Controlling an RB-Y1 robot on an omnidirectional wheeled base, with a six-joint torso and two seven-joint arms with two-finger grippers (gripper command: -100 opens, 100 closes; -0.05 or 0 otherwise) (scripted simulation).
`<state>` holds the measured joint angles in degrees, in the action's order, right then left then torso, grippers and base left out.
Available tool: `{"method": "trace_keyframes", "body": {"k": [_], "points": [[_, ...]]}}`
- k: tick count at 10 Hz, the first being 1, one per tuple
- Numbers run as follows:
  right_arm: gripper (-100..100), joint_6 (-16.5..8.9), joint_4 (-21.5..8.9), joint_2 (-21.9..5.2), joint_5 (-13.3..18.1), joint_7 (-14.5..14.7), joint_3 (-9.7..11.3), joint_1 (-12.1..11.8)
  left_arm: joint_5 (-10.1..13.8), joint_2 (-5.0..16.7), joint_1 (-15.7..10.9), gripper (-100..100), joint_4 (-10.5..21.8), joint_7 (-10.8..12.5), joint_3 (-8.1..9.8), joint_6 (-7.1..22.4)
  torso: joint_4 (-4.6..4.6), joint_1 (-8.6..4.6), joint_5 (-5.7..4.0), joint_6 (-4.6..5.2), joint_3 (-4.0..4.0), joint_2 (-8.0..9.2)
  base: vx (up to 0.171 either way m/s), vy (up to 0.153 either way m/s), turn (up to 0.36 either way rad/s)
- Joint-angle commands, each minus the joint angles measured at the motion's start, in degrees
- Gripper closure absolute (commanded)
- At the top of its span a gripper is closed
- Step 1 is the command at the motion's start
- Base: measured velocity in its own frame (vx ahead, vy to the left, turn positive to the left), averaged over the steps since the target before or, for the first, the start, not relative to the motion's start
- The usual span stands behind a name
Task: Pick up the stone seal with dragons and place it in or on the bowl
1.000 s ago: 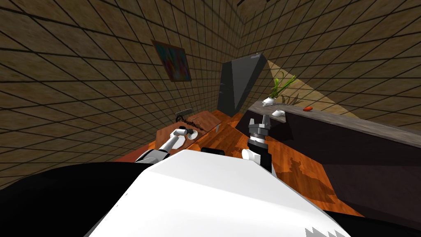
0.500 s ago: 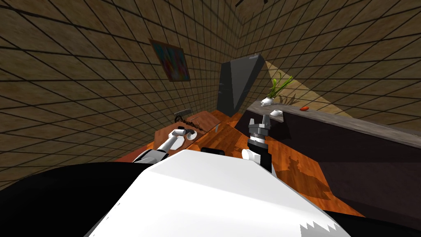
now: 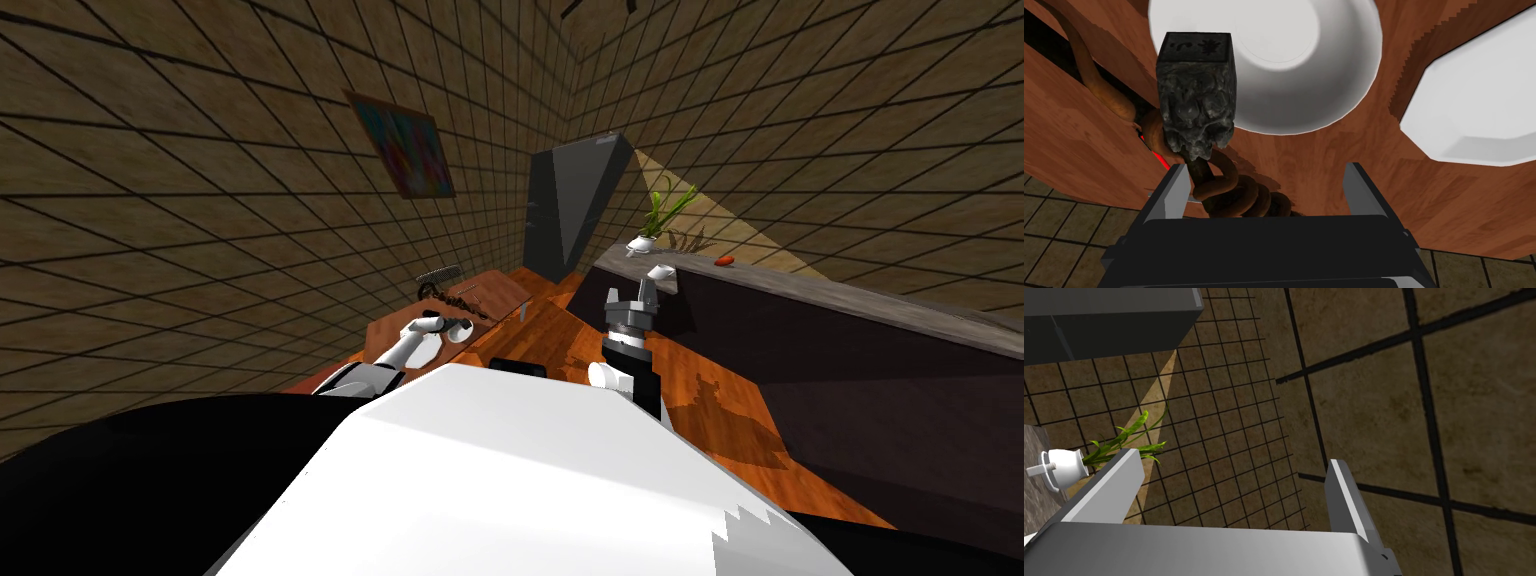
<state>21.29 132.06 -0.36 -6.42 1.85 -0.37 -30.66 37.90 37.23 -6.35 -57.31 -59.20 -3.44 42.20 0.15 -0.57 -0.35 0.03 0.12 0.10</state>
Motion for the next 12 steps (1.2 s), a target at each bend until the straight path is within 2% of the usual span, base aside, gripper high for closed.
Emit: {"method": "trace_keyframes", "body": {"k": [1, 2, 3, 4, 5, 6, 7, 10, 11, 12], "points": [[0, 0.0, 0.0, 0.0, 0.0, 0.0, 0.0, 0.0, 2.86, 0.46, 0.91, -100, -0.27, -2.86, 0.25, 0.42, 0.0, 0.0, 0.0, 0.0, 0.0, 0.0, 0.017, -0.042, 0.015], [0, 0.0, 0.0, 0.0, 0.0, 0.0, 0.0, 0.0, 4.5, 0.46, 0.91, -100, -0.27, -3.76, 0.25, 0.42, 0.01, 0.07, 0.02, 0.0, 0.01, 0.03, 0.005, -0.017, 0.009], [0, 0.0, 0.0, 0.0, 0.0, 0.0, 0.0, 0.0, 6.28, 2.95, 1.52, -100, 3.02, -5.94, 1.03, 0.05, 0.02, 0.15, 0.03, 0.01, 0.03, 0.06, 0.016, -0.076, -0.139], [0, 0.0, 0.0, 0.0, 0.0, 0.0, 0.0, 0.01, 9.07, 2.95, 1.52, -100, 4.11, -8.88, 1.03, 0.05, 0.01, 0.0, 0.01, 0.02, 0.02, 0.04, 0.037, -0.088, -0.08], [0, 0.0, 0.0, 0.0, 0.0, 0.0, 0.0, 0.0, 10.88, 2.95, 1.52, -100, 4.11, -10.43, 1.03, 0.05, 0.0, -0.06, -0.01, 0.01, -0.01, -0.02, 0.023, -0.045, -0.001], [0, 0.0, 0.0, 0.0, 0.0, 0.0, 0.0, 0.0, 11.85, 2.95, 1.52, -100, 4.11, -10.43, 1.03, 0.05, 0.0, 0.04, 0.01, 0.0, 0.01, 0.01, 0.002, -0.009, 0.006], [0, 0.0, 0.0, -0.01, 0.0, 0.0, -0.01, 0.0, 13.75, 5.43, 2.13, -100, 6.74, -12.8, 1.8, -0.32, 0.02, 0.17, 0.04, 0.0, 0.04, 0.07, 0.018, -0.067, -0.151], [0, 0.0, 0.0, 0.0, 0.0, 0.0, 0.0, 0.0, 19.21, 5.43, 2.13, -100, 8.5, -17.1, 1.8, -0.32, 0.01, 0.06, 0.01, 0.0, 0.01, 0.02, 0.018, -0.045, -0.02], [0, 0.0, 0.0, -0.01, 0.0, 0.0, -0.01, 0.0, 20.92, 7.92, 2.74, -100, 10.96, -18.9, 2.57, -0.68, 0.02, 0.17, 0.04, 0.0, 0.04, 0.06, 0.036, -0.067, -0.137], [0, 0.0, 0.0, 0.0, 0.0, 0.0, 0.0, 0.0, 22.68, 7.92, 2.74, -100, 12.88, -20.68, 2.57, -0.68, 0.01, 0.03, 0.0, 0.04, -0.01, -0.03, 0.046, -0.074, -0.092]]}}
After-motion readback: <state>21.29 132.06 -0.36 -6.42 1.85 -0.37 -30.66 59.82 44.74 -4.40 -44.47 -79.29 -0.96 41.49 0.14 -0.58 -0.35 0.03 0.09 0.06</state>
